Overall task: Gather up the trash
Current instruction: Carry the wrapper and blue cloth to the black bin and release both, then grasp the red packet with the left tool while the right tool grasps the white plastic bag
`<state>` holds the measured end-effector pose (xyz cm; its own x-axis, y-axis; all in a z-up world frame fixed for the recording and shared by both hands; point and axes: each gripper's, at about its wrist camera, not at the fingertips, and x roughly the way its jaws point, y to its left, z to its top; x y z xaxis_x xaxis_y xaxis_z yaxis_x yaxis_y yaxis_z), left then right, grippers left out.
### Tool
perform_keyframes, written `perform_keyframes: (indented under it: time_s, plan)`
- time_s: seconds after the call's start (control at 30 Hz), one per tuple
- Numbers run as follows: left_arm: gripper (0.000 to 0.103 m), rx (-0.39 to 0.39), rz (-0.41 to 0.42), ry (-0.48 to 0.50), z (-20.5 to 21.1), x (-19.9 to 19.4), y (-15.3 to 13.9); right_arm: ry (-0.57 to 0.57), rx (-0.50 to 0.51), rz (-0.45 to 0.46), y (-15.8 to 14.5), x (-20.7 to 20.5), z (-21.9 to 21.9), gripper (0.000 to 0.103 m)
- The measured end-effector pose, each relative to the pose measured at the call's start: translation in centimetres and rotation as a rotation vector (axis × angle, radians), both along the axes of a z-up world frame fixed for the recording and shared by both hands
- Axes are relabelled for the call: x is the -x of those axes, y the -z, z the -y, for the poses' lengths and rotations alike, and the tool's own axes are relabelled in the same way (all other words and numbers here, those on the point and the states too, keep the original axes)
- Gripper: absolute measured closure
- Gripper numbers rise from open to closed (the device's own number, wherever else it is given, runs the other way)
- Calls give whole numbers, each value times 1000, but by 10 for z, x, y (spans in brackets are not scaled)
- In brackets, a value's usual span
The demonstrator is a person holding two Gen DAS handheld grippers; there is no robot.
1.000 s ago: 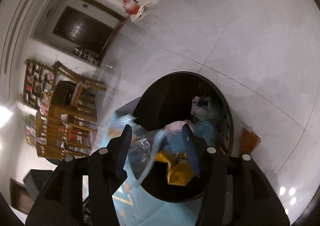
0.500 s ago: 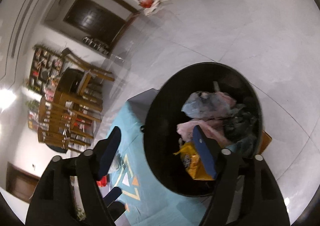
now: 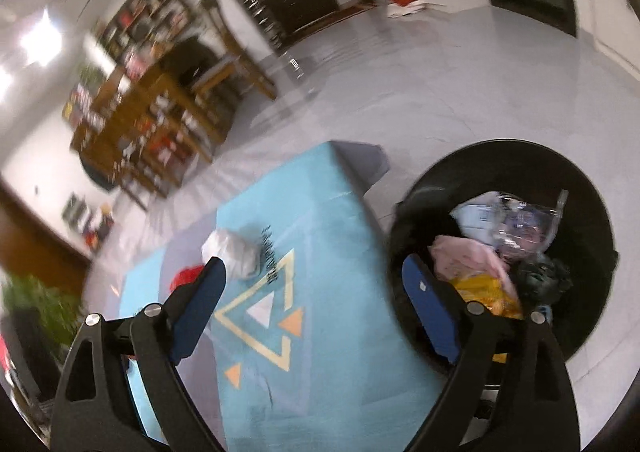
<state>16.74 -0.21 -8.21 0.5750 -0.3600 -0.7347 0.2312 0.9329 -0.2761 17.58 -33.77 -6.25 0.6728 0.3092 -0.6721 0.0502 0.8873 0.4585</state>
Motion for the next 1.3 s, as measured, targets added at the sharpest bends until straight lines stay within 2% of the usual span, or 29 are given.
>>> perform_keyframes:
  time_s: [0.17, 0.23, 0.3, 0.4, 0.43, 0.57, 0.93, 1.07, 1.3]
  plan:
    - [14, -75, 17, -133, -75, -2, -10, -85, 58, -13, 5, -13, -40, 15]
    - [13, -92, 4, -183, -103, -6, -4, -119, 83, -16, 9, -18, -58, 15]
    - [13, -66, -23, -232, -125, -9, 5, -160, 112, -26, 14, -26, -77, 15]
    - [13, 21, -106, -251, -147, -19, 23, -204, 138, -46, 23, -36, -99, 15]
    - [13, 13, -120, -259, -151, -22, 27, -215, 139, -56, 27, -42, -107, 15]
    - [13, -66, -106, -273, -158, -28, 31, -212, 135, -53, 33, -60, -126, 15]
    - [13, -74, -132, -285, -167, -38, 43, -208, 149, -49, 44, -104, -151, 15]
    - [13, -56, -141, -289, -167, -43, 45, -189, 124, -66, 49, -110, -146, 15]
    - [13, -48, -154, -287, -167, -46, 50, -202, 111, -15, 36, -105, -149, 15]
